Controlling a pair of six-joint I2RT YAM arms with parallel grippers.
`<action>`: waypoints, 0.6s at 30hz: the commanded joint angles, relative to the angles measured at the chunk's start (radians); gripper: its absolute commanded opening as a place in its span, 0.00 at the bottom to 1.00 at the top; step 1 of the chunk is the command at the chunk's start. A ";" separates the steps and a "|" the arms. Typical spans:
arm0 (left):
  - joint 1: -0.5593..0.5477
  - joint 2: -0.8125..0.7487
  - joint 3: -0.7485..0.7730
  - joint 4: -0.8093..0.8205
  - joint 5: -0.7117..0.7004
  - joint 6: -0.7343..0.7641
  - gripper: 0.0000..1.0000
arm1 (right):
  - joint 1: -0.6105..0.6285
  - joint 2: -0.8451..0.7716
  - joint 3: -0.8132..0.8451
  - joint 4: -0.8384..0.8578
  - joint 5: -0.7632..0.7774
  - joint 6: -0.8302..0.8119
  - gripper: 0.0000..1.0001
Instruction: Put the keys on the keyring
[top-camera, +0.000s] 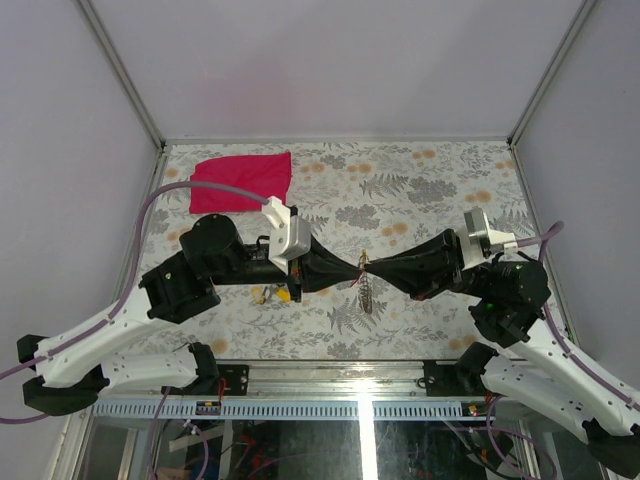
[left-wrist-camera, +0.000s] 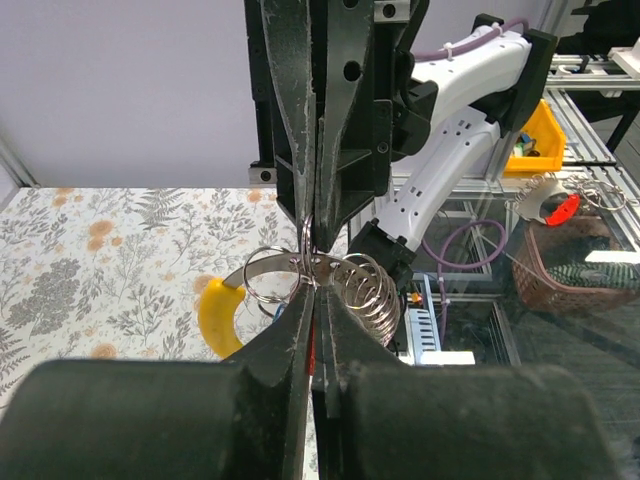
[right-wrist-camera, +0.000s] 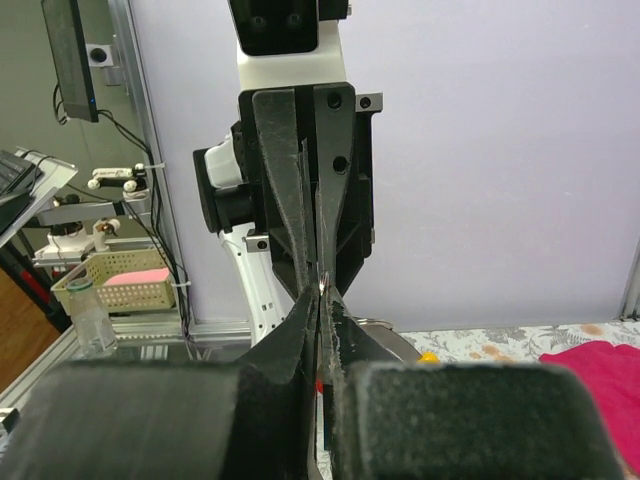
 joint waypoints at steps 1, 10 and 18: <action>-0.001 -0.015 -0.051 0.078 -0.038 -0.050 0.00 | 0.003 -0.026 0.006 0.182 0.105 0.019 0.00; -0.002 -0.028 -0.105 0.150 -0.092 -0.112 0.00 | 0.003 -0.042 -0.017 0.175 0.199 0.003 0.00; -0.003 -0.021 -0.139 0.195 -0.121 -0.146 0.00 | 0.003 -0.044 -0.040 0.206 0.248 0.011 0.00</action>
